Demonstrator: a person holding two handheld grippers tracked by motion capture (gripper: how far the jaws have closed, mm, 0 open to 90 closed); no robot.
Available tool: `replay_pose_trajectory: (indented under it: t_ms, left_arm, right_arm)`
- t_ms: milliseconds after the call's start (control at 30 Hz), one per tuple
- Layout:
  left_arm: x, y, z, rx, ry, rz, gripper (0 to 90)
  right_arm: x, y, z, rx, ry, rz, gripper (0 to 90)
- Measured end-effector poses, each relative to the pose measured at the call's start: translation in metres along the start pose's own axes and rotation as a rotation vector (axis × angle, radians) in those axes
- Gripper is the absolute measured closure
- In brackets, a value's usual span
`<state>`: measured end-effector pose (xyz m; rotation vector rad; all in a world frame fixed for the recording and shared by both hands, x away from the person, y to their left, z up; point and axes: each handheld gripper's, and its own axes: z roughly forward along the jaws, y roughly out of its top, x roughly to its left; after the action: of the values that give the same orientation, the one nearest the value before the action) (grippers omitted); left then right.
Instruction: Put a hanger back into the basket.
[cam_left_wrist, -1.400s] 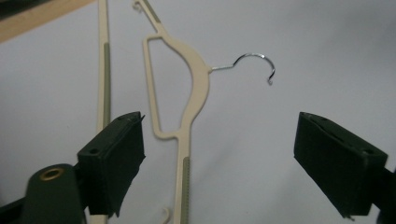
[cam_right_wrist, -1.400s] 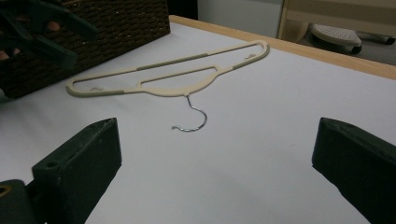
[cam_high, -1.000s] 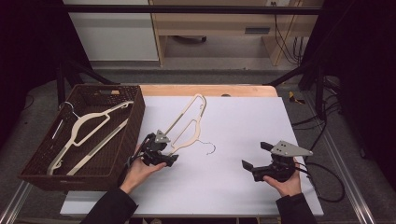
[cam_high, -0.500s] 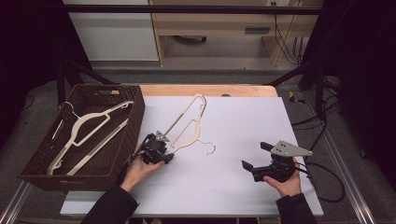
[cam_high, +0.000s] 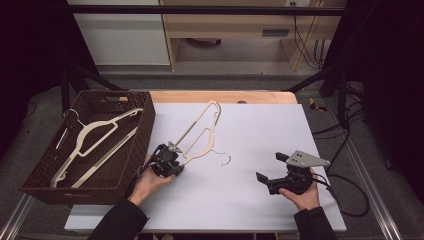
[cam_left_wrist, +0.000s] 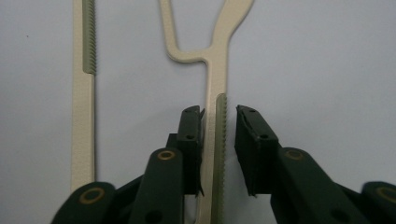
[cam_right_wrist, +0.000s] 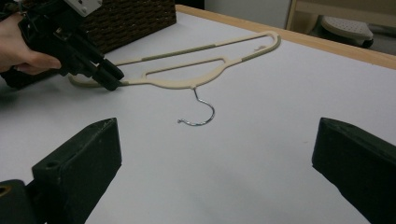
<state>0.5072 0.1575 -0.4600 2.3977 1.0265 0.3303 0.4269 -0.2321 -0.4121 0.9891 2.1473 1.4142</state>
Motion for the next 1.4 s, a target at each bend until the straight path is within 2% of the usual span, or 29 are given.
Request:
replay_pose_trajectory:
  t_ms: [67,333,467,633,833,1100,1267,1400]
  left_arm:
    - [0.001,0.000,0.000,-0.003,-0.003,-0.002,79.1]
    - [-0.001,-0.001,-0.002,-0.014,0.005,0.024,79.5]
    - [-0.004,0.000,-0.008,-0.038,0.005,0.035,79.6]
    - [-0.005,0.000,-0.019,-0.085,0.004,0.022,79.6]
    - [-0.006,0.000,-0.035,-0.131,-0.002,0.016,79.6]
    - [-0.007,-0.002,-0.042,-0.150,-0.001,0.023,79.6]
    - [-0.007,-0.003,-0.045,-0.159,0.002,0.022,79.6]
    - [-0.008,-0.003,-0.045,-0.144,-0.001,0.028,79.6]
  right_arm:
    - [0.000,0.001,0.002,0.004,0.004,-0.004,1.5]
    - [0.005,0.006,0.015,0.010,0.036,-0.007,1.6]
    - [0.009,0.012,0.022,0.009,0.044,-0.016,2.1]
    - [0.011,0.021,0.034,0.012,0.055,-0.030,3.3]
    - [0.015,0.031,0.060,0.016,0.083,-0.031,5.1]
    - [0.020,0.042,0.103,0.029,0.116,-0.029,11.4]
    - [0.018,0.044,0.127,0.060,0.101,-0.035,15.7]
    - [0.012,0.043,0.140,0.072,0.091,-0.020,21.3]
